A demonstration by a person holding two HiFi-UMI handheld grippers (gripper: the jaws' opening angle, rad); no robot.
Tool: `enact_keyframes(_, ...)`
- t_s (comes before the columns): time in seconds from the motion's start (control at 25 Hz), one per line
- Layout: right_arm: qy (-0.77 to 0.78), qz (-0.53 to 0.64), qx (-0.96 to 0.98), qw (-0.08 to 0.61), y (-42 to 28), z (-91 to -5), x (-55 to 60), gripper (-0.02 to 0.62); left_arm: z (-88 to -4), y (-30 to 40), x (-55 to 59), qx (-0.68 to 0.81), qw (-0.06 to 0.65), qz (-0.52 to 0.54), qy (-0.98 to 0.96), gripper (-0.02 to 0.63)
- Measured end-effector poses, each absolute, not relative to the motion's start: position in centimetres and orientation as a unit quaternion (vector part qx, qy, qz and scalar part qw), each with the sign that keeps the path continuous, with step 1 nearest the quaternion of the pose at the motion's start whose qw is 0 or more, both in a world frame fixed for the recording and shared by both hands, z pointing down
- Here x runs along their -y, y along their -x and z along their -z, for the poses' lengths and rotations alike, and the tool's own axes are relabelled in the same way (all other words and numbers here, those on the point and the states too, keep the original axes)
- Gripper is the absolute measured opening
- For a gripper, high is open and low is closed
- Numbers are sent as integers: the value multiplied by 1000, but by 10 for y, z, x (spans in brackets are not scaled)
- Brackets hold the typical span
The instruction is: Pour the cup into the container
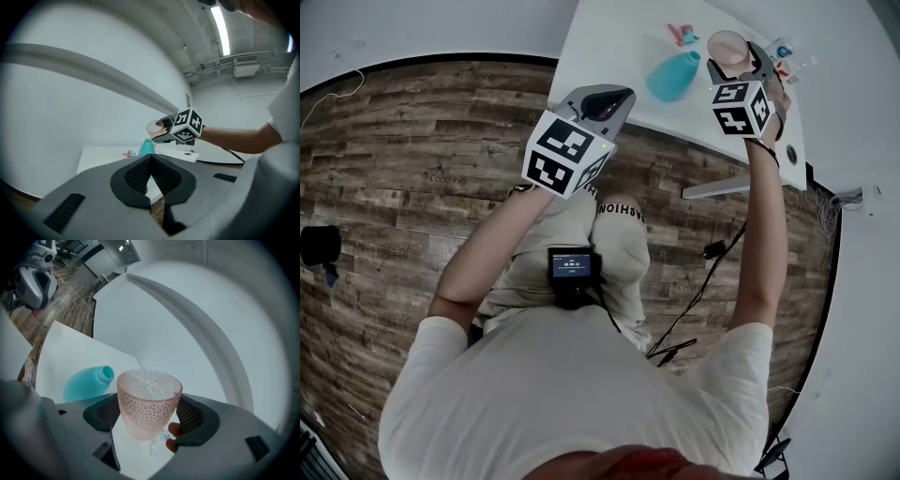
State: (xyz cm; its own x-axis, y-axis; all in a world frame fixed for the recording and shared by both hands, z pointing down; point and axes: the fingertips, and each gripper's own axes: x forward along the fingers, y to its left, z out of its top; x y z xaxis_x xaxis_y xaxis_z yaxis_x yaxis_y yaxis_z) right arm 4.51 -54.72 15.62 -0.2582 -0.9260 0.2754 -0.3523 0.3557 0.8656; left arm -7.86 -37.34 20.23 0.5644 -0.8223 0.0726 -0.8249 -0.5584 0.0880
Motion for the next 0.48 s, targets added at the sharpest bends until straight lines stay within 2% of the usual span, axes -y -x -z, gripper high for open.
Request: enact_keyframes(0.48,-448,377,691,423,-45,-151,548,371,-203,78,375,469,59,-14,-881,11)
